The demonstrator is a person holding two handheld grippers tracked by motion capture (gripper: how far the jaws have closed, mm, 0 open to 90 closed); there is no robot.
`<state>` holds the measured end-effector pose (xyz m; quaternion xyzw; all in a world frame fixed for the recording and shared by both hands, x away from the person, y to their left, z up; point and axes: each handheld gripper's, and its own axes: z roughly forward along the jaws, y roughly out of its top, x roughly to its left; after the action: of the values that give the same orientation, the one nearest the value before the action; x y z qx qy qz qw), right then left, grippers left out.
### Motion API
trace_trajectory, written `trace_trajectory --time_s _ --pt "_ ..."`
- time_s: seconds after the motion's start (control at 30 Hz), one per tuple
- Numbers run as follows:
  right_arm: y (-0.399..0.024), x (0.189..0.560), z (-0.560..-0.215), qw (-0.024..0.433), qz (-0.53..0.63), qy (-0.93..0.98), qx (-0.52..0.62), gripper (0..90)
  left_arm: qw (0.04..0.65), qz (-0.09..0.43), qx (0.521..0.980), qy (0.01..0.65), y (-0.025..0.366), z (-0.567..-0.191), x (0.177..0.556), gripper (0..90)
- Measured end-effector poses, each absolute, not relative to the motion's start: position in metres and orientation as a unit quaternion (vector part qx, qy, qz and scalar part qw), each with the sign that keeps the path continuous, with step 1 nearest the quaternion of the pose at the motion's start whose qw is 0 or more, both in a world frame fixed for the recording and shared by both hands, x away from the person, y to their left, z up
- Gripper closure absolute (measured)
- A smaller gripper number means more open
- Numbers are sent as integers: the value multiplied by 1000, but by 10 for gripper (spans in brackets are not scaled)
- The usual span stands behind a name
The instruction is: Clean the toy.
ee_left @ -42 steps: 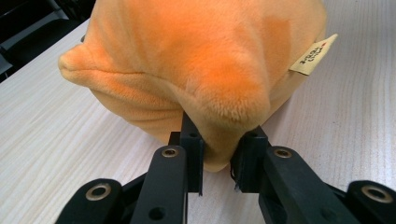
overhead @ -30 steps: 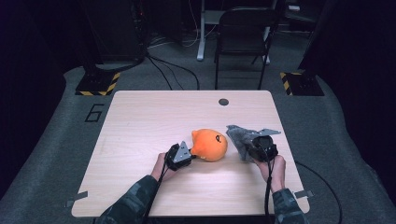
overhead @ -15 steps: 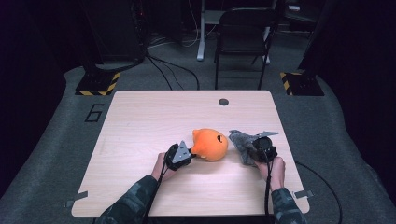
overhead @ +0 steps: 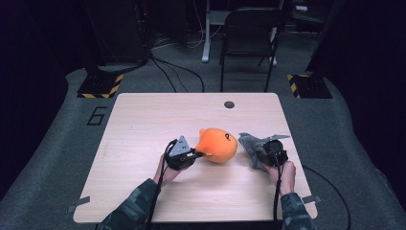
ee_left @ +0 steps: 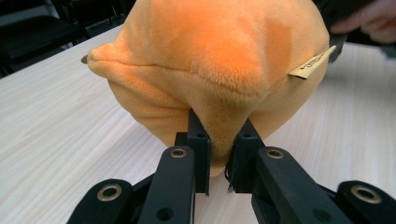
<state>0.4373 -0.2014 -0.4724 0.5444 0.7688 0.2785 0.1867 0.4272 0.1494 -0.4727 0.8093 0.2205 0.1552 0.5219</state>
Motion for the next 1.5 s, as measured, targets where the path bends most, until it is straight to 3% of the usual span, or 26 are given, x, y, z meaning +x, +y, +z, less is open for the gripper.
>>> trace_trajectory --time_s 0.43,0.8,1.03,1.27,1.5 --pt "-199 437 -473 186 273 773 542 758 492 68 812 305 154 -456 431 815" --pt "-197 437 -474 187 268 776 539 758 462 5 816 346 152 -482 442 810" --pt "-194 434 -467 192 275 778 531 759 466 4 813 350 152 -483 443 801" --pt "-180 420 -430 195 329 774 505 761 463 11 813 352 149 -481 441 787" --pt "-119 397 -398 187 368 805 427 761 460 16 817 347 147 -480 441 783"
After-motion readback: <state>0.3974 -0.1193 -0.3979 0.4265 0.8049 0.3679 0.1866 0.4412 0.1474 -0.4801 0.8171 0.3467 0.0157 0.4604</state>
